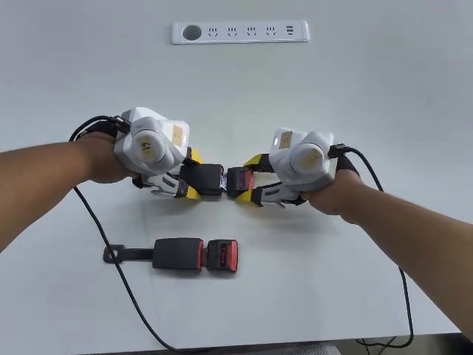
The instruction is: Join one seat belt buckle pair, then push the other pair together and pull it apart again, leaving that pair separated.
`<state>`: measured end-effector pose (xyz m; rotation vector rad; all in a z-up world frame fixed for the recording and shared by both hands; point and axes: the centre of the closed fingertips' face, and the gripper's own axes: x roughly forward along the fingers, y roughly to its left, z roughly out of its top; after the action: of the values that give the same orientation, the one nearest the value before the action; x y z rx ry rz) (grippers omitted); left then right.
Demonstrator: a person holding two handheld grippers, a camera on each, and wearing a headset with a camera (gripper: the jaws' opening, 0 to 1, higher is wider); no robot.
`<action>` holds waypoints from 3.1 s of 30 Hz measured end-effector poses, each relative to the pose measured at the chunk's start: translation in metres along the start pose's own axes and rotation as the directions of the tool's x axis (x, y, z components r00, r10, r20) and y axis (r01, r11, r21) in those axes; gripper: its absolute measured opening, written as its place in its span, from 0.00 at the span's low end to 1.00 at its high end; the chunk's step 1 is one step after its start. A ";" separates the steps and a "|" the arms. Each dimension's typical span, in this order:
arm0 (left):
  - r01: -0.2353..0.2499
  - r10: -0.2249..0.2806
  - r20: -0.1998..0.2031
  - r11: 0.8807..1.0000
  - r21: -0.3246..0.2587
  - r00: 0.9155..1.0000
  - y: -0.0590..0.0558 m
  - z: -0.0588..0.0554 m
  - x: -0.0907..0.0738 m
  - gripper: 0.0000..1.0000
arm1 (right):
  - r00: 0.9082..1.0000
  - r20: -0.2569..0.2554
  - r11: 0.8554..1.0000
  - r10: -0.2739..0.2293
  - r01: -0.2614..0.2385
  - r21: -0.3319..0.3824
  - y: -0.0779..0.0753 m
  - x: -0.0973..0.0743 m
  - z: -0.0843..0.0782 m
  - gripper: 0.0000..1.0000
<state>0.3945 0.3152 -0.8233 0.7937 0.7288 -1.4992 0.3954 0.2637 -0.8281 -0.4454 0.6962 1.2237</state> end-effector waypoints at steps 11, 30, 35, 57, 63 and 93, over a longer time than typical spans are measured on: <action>-0.003 0.003 0.007 1.000 -0.013 1.000 0.000 0.000 0.000 0.35 | 1.000 -0.006 1.000 -0.015 0.014 -0.010 0.000 0.000 -0.001 0.35; -0.006 0.007 0.015 0.999 -0.032 1.000 -0.003 -0.002 -0.001 0.35 | 1.000 0.004 1.000 -0.017 0.017 -0.010 -0.002 -0.021 -0.019 0.35; -0.007 0.008 0.018 0.999 -0.037 1.000 -0.003 -0.002 -0.002 0.35 | 1.000 -0.006 1.000 -0.024 0.024 -0.006 -0.005 -0.033 -0.029 0.35; -0.010 0.011 0.009 0.999 -0.052 1.000 -0.003 -0.002 -0.002 0.35 | 0.999 -0.023 0.999 -0.046 0.047 0.023 -0.005 -0.086 -0.075 0.36; -0.009 0.009 0.008 0.999 -0.052 1.000 -0.003 -0.003 -0.002 0.35 | 0.998 -0.039 0.998 -0.058 0.059 0.033 -0.007 -0.100 -0.090 0.36; 0.000 0.000 -0.002 0.999 -0.050 1.000 -0.004 -0.002 -0.002 0.35 | 0.992 -0.093 0.995 -0.085 0.090 0.045 -0.014 -0.137 -0.125 0.36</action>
<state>0.3913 0.3188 -0.8227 0.7574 0.7648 -1.4744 0.3545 0.0826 -0.8227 -0.4885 0.7746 1.1068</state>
